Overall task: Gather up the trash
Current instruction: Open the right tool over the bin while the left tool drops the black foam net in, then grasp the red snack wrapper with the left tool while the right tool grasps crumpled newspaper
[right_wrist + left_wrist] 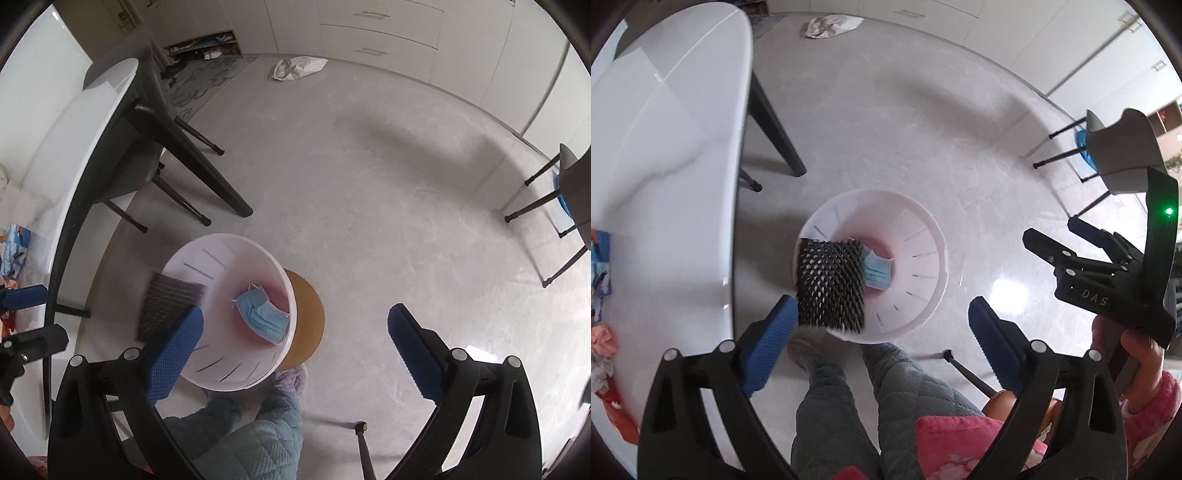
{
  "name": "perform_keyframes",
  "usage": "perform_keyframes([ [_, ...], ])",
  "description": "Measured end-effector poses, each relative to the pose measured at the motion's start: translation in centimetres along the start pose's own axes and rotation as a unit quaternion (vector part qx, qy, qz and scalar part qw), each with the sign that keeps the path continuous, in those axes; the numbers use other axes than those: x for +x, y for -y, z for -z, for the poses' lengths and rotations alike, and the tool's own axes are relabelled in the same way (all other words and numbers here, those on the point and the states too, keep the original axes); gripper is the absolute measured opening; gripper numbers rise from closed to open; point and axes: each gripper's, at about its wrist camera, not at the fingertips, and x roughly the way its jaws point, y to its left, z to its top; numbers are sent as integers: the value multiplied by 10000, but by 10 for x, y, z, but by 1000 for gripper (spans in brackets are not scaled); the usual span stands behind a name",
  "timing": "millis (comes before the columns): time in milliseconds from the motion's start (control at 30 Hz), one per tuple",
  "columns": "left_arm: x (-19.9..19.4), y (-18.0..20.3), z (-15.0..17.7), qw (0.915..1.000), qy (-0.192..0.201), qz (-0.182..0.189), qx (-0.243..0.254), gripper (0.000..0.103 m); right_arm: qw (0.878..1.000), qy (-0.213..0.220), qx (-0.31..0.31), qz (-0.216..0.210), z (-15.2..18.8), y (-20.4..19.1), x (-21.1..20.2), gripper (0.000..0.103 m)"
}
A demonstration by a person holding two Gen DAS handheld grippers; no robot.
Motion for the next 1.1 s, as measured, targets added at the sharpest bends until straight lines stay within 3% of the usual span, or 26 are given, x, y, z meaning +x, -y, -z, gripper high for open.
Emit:
perform_keyframes([
  [233, -55, -18, 5, 9964, 770, -149, -334, 90, 9986, 294, -429, -46, -17, -26, -38, 99],
  [433, -139, -37, 25, 9839, 1704, -432, -339, 92, 9917, 754, -984, -328, -36, -79, -85, 99],
  [567, -179, -57, 46, 9759, 2064, -646, -304, 93, 9824, 1066, -1412, -602, -48, -124, -111, 100],
  [700, -204, -90, 72, 9677, 2221, -981, -674, 95, 9696, 1237, -1922, -874, -56, -174, -125, 100],
  [833, -218, -133, 104, 9597, 2237, -1089, -1307, 95, 9571, 1271, -2360, -1101, -59, -220, -128, 100],
  [1000, -219, -196, 149, 9470, 2146, -1285, -2015, 95, 9445, 1070, -2766, -1410, -54, -274, -122, 100],
  [1100, -201, -234, 172, 9455, 1960, -1240, -2287, 95, 9388, 891, -2958, -1523, -46, -307, -113, 100],
])
